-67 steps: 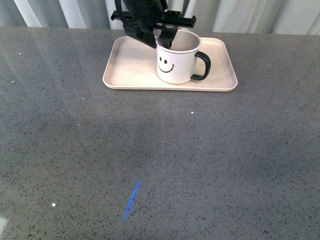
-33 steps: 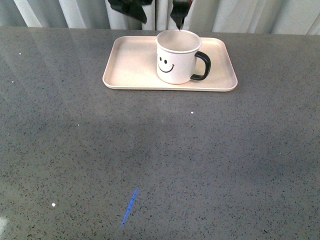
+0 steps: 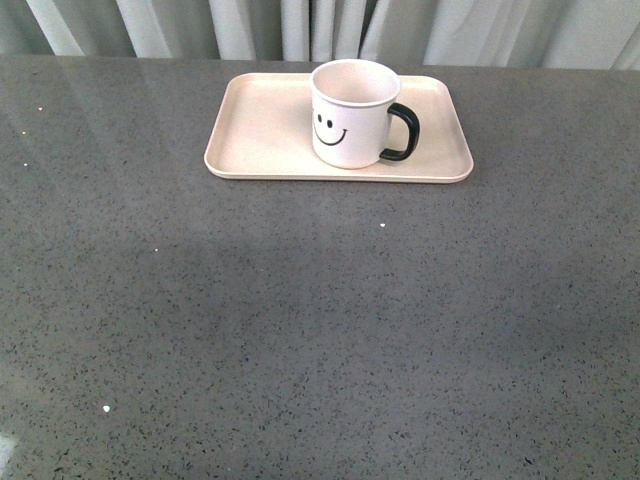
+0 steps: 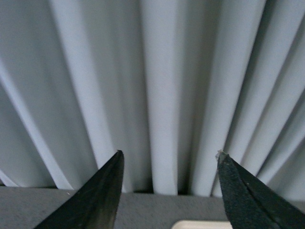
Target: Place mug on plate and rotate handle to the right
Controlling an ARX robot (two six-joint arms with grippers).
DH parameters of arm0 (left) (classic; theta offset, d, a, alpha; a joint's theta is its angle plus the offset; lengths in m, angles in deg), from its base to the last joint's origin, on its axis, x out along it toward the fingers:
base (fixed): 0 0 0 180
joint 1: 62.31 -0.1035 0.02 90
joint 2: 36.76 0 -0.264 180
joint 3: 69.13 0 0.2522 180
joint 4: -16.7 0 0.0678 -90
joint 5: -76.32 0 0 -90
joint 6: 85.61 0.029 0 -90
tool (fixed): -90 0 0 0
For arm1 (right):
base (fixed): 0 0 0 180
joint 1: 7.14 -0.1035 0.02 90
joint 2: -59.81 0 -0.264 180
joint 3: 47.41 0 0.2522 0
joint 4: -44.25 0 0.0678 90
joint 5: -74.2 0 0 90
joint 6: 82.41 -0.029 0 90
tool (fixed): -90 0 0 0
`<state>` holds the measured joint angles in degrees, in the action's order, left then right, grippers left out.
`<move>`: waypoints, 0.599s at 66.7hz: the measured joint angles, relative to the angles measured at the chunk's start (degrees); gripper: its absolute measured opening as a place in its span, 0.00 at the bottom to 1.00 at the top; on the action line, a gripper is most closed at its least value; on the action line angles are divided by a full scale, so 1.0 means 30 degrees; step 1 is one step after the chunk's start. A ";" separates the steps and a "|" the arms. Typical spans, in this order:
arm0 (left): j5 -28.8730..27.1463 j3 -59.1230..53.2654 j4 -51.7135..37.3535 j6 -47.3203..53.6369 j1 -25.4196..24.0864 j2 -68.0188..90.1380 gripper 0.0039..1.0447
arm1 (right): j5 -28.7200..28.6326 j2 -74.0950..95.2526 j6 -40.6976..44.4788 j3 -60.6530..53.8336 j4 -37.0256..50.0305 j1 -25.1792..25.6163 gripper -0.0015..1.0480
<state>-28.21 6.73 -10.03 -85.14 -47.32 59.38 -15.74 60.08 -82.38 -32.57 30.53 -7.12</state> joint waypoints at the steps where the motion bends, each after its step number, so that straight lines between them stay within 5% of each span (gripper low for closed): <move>1: 0.0051 -0.0525 -0.0313 -0.0007 -0.0087 -0.0284 0.42 | -0.0007 0.0000 -0.0007 0.0000 0.0000 0.0000 0.91; 12: 0.1552 -0.9464 -0.3220 -0.0146 -0.1625 -0.3541 0.01 | -0.0015 0.0000 0.0000 0.0000 0.0000 0.0000 0.91; 40: 0.3381 -1.6473 -0.4022 -0.0117 -0.3388 -1.0244 0.01 | -0.0015 0.0000 0.0000 0.0000 0.0000 0.0000 0.91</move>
<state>-18.07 -42.69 -22.09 -85.49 -57.49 28.64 -15.79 60.08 -82.38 -32.57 30.53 -7.12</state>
